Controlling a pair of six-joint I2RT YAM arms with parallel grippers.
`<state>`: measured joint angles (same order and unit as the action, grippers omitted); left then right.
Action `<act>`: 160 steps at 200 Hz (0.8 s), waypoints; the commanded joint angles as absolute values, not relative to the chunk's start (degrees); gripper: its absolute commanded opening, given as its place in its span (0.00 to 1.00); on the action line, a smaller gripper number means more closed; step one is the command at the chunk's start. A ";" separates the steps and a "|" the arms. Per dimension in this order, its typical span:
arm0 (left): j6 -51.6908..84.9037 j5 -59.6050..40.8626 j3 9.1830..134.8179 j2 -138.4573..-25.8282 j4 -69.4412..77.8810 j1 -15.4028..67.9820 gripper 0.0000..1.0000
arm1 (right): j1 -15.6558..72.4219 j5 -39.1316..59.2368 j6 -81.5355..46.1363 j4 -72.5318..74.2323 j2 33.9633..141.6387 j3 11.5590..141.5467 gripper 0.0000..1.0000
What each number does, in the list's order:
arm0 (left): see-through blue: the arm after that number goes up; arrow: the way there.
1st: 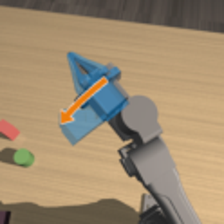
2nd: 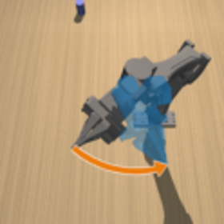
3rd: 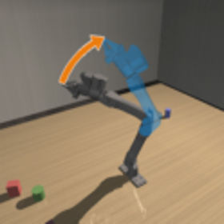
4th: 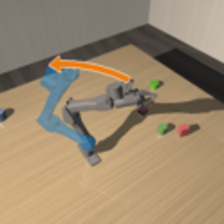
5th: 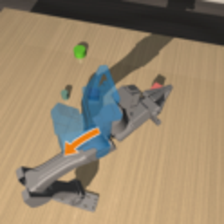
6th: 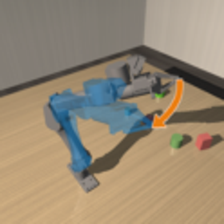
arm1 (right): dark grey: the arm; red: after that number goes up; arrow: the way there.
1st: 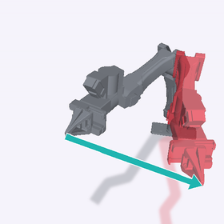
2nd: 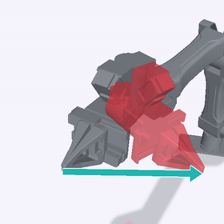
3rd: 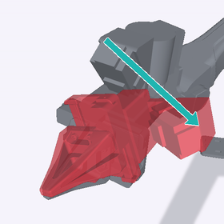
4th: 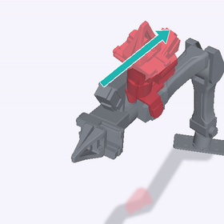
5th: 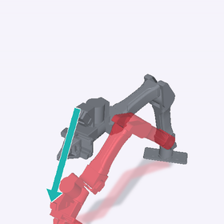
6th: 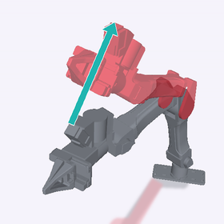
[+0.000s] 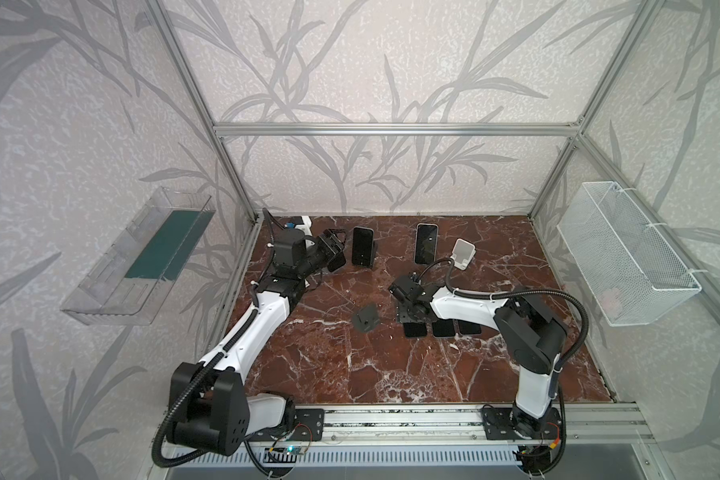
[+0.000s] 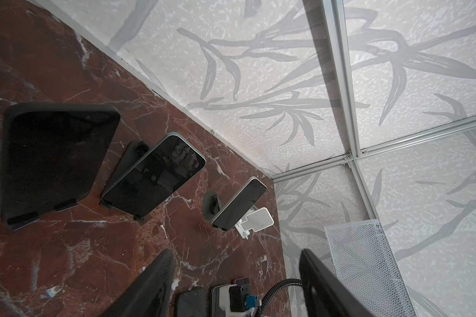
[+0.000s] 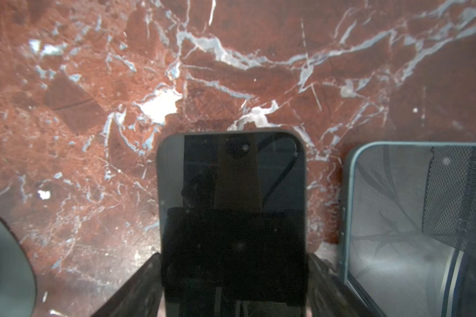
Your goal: Remove the phone from the phone stand
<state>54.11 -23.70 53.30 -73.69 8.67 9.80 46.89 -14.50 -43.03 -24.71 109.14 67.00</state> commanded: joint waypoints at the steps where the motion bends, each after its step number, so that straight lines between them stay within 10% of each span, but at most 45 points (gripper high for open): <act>1: 54.49 -24.06 52.82 -73.39 10.28 10.20 0.72 | 47.46 -13.32 -45.10 -30.30 109.94 64.65 0.79; 160: 52.37 -22.02 53.20 -73.58 8.16 10.55 0.72 | 51.35 -2.91 -30.11 -19.14 88.98 63.97 0.97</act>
